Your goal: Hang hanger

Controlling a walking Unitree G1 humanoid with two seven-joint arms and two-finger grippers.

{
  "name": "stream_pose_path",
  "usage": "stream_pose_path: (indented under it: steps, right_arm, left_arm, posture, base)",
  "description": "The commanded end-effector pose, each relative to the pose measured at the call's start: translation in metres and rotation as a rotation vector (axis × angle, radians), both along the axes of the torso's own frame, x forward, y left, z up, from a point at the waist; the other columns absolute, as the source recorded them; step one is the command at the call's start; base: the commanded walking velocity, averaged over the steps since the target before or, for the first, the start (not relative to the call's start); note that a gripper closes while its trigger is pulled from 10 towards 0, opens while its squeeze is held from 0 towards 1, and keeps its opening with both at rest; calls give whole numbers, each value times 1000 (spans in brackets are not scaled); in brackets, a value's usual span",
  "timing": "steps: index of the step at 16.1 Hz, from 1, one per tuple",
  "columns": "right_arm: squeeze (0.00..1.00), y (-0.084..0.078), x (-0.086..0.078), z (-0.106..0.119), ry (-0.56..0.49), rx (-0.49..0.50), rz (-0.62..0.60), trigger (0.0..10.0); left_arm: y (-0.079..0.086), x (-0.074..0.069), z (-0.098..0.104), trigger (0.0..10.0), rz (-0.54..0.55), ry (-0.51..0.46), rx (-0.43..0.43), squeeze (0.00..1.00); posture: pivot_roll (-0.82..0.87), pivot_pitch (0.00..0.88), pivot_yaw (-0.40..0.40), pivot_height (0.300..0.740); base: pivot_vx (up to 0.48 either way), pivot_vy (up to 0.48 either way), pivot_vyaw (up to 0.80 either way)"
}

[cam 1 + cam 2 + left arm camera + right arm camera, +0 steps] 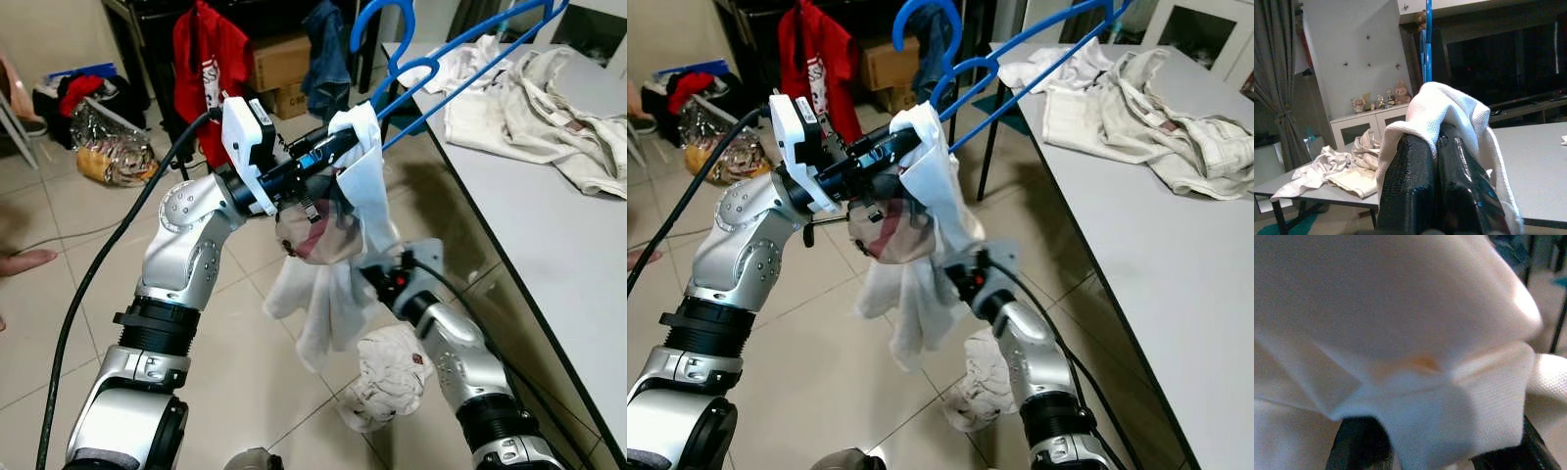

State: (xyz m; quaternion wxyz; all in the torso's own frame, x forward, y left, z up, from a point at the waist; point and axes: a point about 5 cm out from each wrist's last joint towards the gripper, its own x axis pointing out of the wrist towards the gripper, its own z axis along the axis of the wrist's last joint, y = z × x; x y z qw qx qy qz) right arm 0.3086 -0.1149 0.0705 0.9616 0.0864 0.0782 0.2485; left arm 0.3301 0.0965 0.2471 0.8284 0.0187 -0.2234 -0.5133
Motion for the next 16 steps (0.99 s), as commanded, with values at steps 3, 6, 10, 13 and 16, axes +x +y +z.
stream_pose_path:
  steps: [3, 6, 10, 13, 16]
  right_arm:
    - [780, 8, -1, 5, -55, -39, 42, 10000]
    - [0, 6, 0, 12, -82, 10, 22, 10000]
    - [0, 4, -1, 19, -121, 80, 16, 0]
    - [0, -2, 3, 21, -122, 105, -45, 0]
    - [0, -23, 10, 24, -119, 162, -204, 0]
  left_arm:
    - [-3, -2, 4, 10000, -20, -19, 3, 0]
    - [-5, -4, -6, 10000, -37, 14, 22, 0]
    - [-6, -5, -7, 10000, -41, 16, 19, 0]
    - [-5, -6, -8, 10000, -37, 17, 22, 0]
    - [-5, -7, -11, 10000, -34, 22, 26, 0]
  posture:
    - [-2, 0, 30, 723]
    - [-4, 0, 33, 723]
    - [1, 0, 29, 723]
    - [0, 0, 28, 723]
    - [-1, 0, 26, 723]
  base:
    - [0, 0, 0]
    - [0, 0, 0]
    - [0, 0, 0]
    - [0, 0, 0]
    - [0, 0, 0]
